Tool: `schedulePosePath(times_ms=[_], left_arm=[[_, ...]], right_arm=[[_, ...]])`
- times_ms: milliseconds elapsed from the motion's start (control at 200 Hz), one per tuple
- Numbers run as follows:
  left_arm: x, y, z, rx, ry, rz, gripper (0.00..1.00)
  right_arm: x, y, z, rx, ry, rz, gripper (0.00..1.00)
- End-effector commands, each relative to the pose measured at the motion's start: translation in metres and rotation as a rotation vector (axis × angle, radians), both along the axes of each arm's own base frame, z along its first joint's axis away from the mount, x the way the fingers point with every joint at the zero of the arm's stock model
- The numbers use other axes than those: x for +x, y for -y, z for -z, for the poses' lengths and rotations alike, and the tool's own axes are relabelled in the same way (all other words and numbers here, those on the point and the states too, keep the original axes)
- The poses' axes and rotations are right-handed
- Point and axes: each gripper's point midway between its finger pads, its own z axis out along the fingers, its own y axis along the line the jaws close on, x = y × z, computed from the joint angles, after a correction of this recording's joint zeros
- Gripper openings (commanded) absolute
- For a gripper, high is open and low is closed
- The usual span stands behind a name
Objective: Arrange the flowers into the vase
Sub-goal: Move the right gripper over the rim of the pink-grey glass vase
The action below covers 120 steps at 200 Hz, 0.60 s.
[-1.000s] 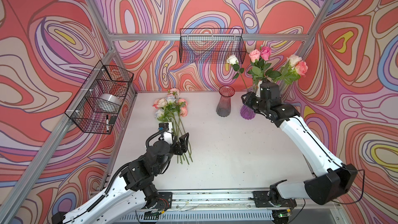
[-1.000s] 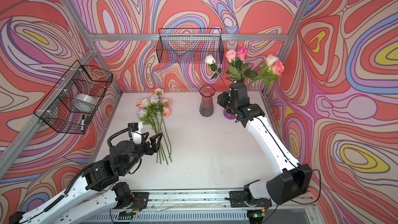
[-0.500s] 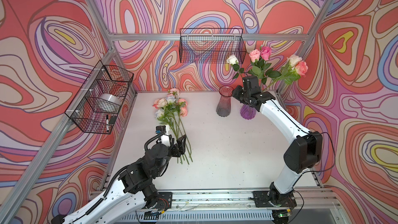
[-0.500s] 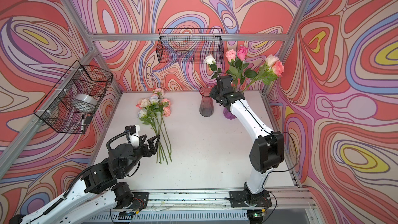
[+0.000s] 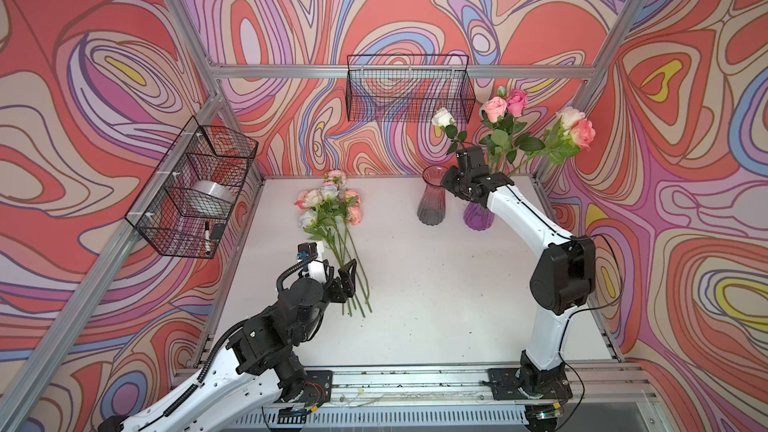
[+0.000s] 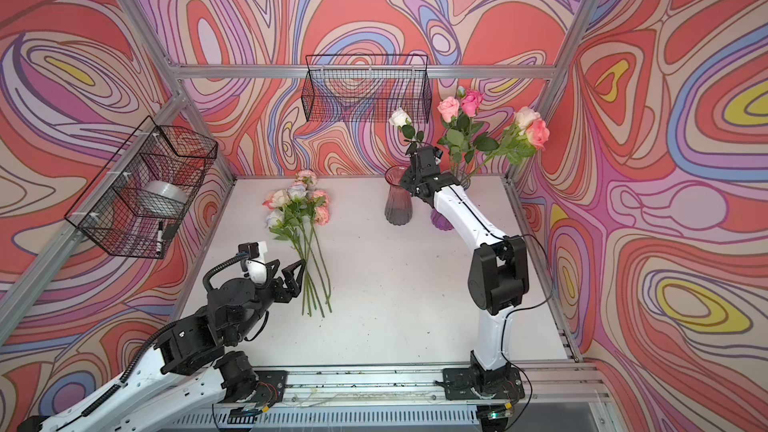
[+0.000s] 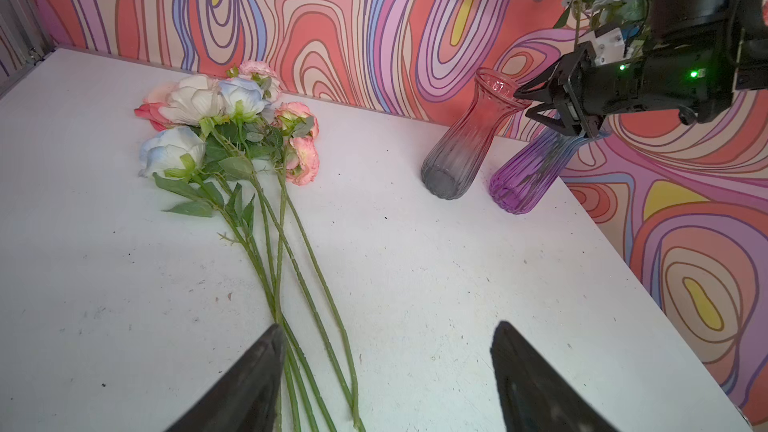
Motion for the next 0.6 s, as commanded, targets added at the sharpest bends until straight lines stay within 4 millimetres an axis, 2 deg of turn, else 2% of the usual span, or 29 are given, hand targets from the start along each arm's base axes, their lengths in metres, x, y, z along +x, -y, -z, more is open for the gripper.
schedulePosePath(times_ms=[0,225,596], left_arm=[[0.002,-0.005,0.003,0.014,-0.003,-0.027,0.78],[0.004,-0.003,0.004,0.021,0.002,-0.023,0.79],[0.003,-0.001,0.006,0.022,-0.005,-0.015,0.79]], right_arm=[[0.005,-0.002,0.003,0.009,0.003,0.006,0.38],[0.002,-0.005,0.014,0.023,-0.018,-0.005,0.24],[0.0,-0.008,0.028,0.044,-0.048,-0.003,0.17]])
